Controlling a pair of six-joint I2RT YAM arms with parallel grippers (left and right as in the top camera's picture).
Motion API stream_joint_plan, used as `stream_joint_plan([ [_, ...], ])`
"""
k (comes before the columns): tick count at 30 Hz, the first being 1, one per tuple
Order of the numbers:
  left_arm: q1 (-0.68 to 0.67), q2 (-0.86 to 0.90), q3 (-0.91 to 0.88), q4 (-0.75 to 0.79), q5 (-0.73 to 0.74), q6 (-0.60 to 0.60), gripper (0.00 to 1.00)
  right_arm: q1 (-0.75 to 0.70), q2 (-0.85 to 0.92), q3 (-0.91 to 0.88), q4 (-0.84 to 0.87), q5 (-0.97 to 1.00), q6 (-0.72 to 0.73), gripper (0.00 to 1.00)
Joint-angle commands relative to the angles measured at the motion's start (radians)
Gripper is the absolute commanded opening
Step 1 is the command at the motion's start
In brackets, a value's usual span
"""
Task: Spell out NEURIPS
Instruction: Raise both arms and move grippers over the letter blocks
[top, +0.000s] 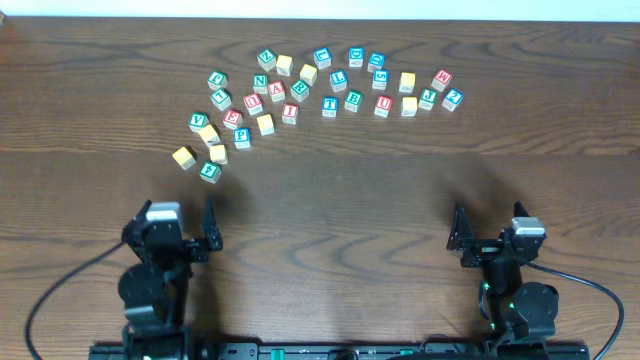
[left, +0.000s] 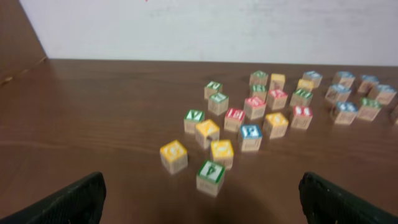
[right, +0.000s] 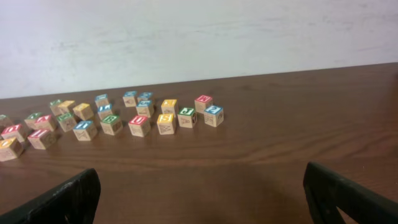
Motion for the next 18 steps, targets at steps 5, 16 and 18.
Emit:
stream_joint_plan([
  [5,-0.002,0.336,0.308,-0.027,0.123,-0.020,0.98,-0.006,-0.005,-0.003,-0.003,-0.002,-0.013,0.99],
  [16,-0.002,0.834,0.754,-0.317,0.177,-0.020,0.98,-0.006,-0.005,-0.003,-0.003,-0.002,-0.013,0.99],
  [18,-0.003,0.893,0.815,-0.370,0.177,-0.020,0.97,-0.006,-0.005,-0.003,-0.003,-0.002,-0.013,0.99],
])
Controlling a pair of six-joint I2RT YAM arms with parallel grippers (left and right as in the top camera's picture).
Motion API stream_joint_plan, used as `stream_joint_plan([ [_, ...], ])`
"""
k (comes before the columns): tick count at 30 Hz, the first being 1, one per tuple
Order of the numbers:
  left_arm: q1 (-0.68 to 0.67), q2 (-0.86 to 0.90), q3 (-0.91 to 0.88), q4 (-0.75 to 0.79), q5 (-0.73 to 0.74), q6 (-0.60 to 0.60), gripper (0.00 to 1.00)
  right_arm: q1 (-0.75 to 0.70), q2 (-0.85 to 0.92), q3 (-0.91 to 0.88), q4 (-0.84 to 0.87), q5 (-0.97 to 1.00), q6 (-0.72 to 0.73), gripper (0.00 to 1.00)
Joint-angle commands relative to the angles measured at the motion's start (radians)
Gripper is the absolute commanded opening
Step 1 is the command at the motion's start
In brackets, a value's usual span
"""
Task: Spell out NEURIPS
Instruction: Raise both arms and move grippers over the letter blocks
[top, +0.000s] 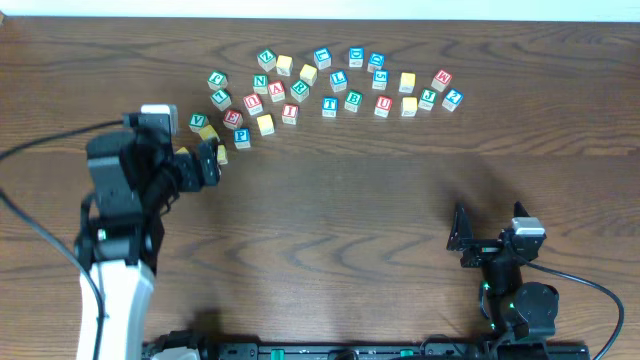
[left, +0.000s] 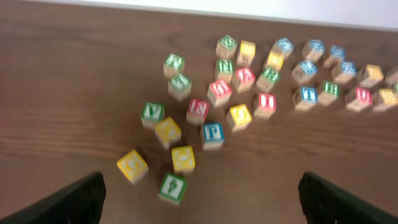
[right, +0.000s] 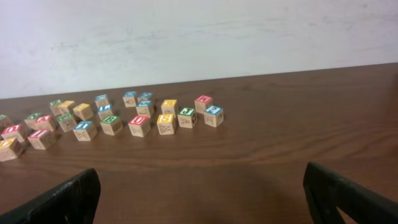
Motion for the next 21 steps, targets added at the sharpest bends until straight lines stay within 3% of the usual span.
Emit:
stream_joint_plan([
  [1,-0.001,0.105,0.134,-0.068,0.017,-0.004,0.98,-0.006,-0.005,-0.003,-0.003,-0.002,-0.013,0.99],
  [11,-0.061,0.315,0.384,-0.147,0.016,0.034,0.98,-0.006,-0.005,-0.003,0.000,0.002,-0.013,0.99],
  [17,-0.064,0.333,0.407,-0.144,0.017,0.032,0.97,-0.006,-0.005,-0.003,0.002,0.002,-0.011,0.99],
  [21,-0.066,0.336,0.404,-0.148,0.016,0.033,0.98,-0.006,-0.005,-0.003,0.044,-0.116,-0.019,0.99],
])
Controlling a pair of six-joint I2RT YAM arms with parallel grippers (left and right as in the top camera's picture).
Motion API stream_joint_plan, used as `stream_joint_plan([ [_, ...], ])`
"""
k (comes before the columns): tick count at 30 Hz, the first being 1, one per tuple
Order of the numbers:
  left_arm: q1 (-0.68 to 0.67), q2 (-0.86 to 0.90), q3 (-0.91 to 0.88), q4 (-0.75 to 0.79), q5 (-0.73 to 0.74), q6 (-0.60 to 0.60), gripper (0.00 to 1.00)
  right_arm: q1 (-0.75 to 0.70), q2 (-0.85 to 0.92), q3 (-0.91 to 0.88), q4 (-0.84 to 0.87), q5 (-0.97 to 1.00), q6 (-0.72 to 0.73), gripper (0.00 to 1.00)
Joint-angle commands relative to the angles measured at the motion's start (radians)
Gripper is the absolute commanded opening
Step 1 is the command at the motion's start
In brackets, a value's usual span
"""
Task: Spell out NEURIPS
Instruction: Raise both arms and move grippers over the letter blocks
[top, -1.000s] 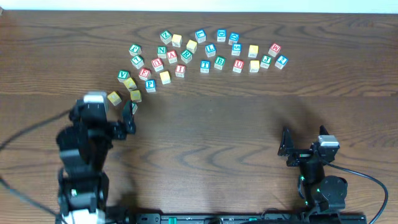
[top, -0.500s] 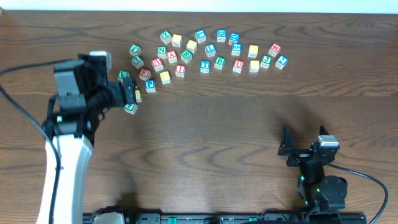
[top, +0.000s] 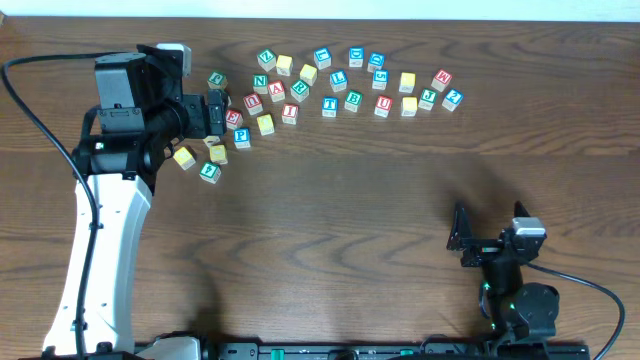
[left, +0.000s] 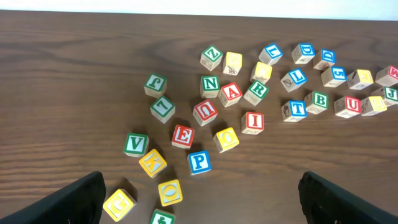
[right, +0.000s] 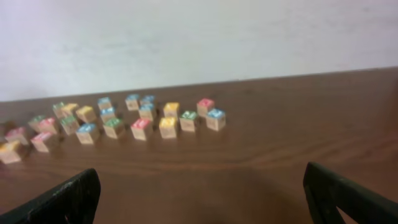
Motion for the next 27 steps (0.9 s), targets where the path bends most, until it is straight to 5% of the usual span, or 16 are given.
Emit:
stream_joint_plan([
  [1,-0.005,0.006,0.023,-0.002,0.012,0.010,0.98,-0.006,-0.005,-0.002,0.021,-0.118,-0.034,0.99],
  [12,-0.005,0.006,0.021,0.006,-0.048,0.029,0.98,-0.006,0.141,0.160,0.025,-0.233,-0.085,0.99],
  [27,-0.005,0.006,0.032,0.002,-0.070,-0.063,0.98,-0.006,0.904,0.878,-0.251,-0.267,-0.174,0.99],
])
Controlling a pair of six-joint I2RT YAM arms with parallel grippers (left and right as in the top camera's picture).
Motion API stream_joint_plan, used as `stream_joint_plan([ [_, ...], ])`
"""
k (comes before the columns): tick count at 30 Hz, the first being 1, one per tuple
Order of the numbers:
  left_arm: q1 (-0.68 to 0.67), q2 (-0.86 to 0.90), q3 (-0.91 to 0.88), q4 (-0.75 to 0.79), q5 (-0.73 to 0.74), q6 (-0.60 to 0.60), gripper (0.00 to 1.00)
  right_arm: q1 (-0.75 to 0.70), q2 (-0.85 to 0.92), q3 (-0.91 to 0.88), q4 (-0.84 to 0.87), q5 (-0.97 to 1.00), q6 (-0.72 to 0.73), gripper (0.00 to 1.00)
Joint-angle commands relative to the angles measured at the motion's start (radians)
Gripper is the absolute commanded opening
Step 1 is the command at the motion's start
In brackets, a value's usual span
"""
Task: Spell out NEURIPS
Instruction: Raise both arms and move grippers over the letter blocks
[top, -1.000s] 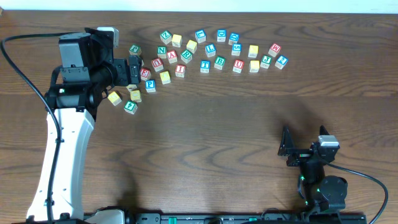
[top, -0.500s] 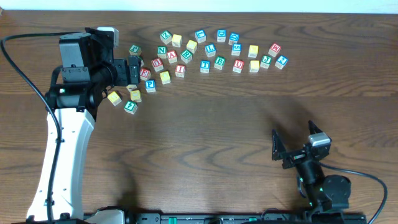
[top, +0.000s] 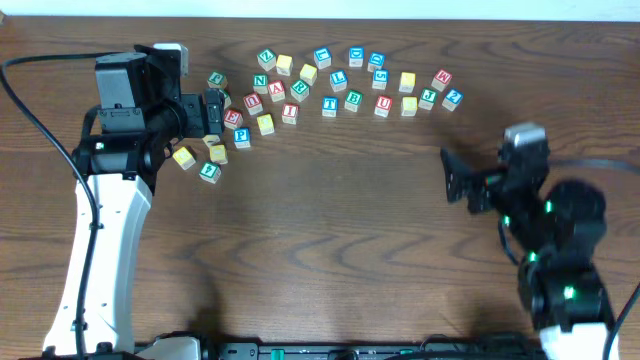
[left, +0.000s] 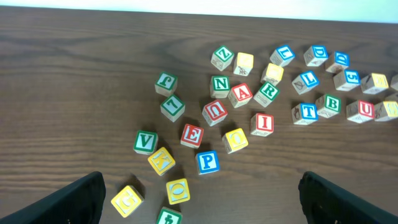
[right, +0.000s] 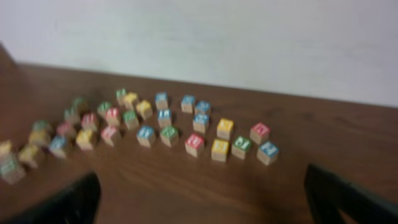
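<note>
Wooden letter blocks lie scattered across the far half of the table. The left wrist view shows green N (left: 220, 83), red E (left: 191, 135), red U (left: 214, 111), green R (left: 268, 90), red I (left: 262, 122), blue P (left: 207, 162) and a blue block that may be S (left: 350, 76). My left gripper (top: 212, 110) hovers open over the left cluster, its fingers (left: 68, 202) wide apart and empty. My right gripper (top: 455, 175) is open and empty at mid-table on the right, short of the blocks (right: 194, 142).
Yellow blocks G (left: 126, 200), O (left: 178, 190) and K (left: 161, 161) and green V (left: 145, 142) lie nearest the left gripper. A second red U (top: 383, 104) sits in the right group. The bare wooden table (top: 330, 230) spreads in front of the blocks.
My right arm has left its resting place at the front edge and now stands raised at mid-table, facing the blocks. The left gripper has barely shifted.
Both arms first rested at the front edge with open grippers. Then the left arm was raised towards the left cluster, then hovering above it. Now the right arm is raised too. No block has moved.
</note>
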Motion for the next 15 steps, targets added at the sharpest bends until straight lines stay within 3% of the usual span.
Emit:
stream_joint_plan([
  [1,-0.004,0.006,0.040,0.001,-0.036,-0.048,0.98,-0.006,0.150,0.185,-0.080,-0.014,-0.056,0.99],
  [7,-0.005,0.009,0.102,-0.020,-0.053,-0.082,0.99,-0.006,0.414,0.486,-0.275,-0.014,-0.072,0.99],
  [15,-0.004,0.138,0.351,-0.182,-0.062,-0.082,1.00,-0.006,0.687,0.824,-0.502,-0.014,-0.096,0.99],
])
